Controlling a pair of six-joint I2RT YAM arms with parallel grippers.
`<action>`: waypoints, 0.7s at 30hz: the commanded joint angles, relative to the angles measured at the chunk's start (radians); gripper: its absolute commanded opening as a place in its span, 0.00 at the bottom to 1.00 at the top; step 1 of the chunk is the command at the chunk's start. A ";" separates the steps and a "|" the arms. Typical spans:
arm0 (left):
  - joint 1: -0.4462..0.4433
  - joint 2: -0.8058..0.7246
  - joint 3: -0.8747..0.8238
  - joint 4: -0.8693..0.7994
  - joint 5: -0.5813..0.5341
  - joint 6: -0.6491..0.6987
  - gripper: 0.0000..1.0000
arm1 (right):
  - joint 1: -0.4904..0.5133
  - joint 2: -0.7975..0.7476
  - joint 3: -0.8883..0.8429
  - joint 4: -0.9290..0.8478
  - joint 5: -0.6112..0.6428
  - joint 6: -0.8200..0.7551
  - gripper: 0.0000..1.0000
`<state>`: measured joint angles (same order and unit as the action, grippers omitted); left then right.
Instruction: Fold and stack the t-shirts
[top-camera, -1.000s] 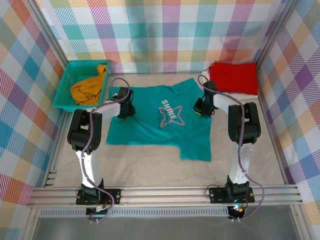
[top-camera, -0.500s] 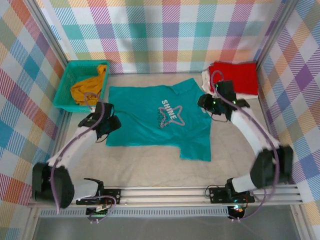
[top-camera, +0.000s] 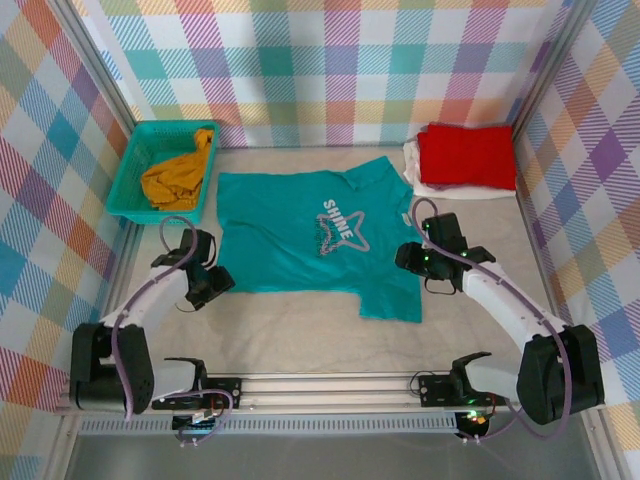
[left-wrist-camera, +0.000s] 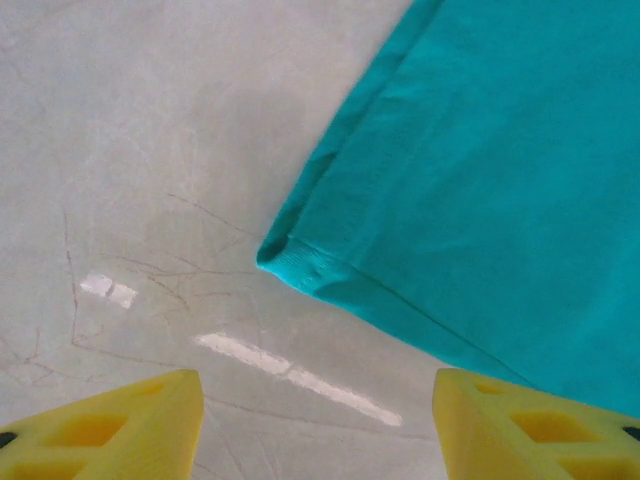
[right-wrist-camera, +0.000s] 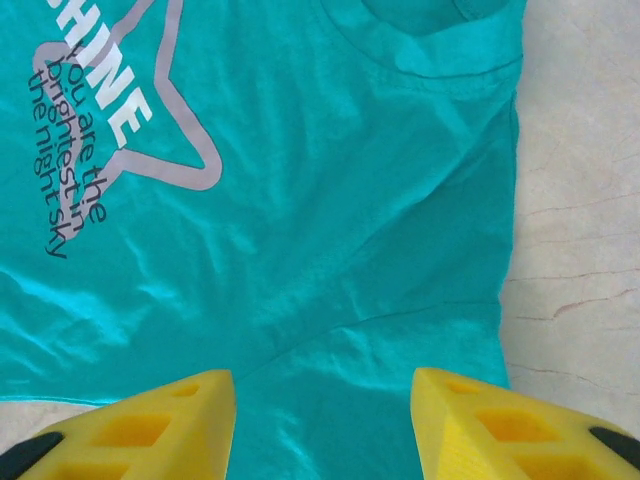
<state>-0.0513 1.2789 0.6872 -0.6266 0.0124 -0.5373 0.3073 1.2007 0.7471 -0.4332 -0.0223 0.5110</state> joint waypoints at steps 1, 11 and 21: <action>0.035 0.058 -0.004 0.059 0.033 0.025 0.62 | 0.006 -0.007 -0.023 0.010 0.002 -0.011 0.51; 0.062 0.233 0.055 0.166 0.048 0.063 0.56 | 0.006 -0.006 -0.030 0.040 -0.005 0.001 0.51; 0.051 0.174 0.096 0.120 0.060 0.050 0.54 | 0.007 -0.012 -0.034 0.023 0.008 0.010 0.51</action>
<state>0.0025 1.4742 0.7582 -0.6270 0.0322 -0.5007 0.3080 1.2007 0.7197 -0.4107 -0.0219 0.5152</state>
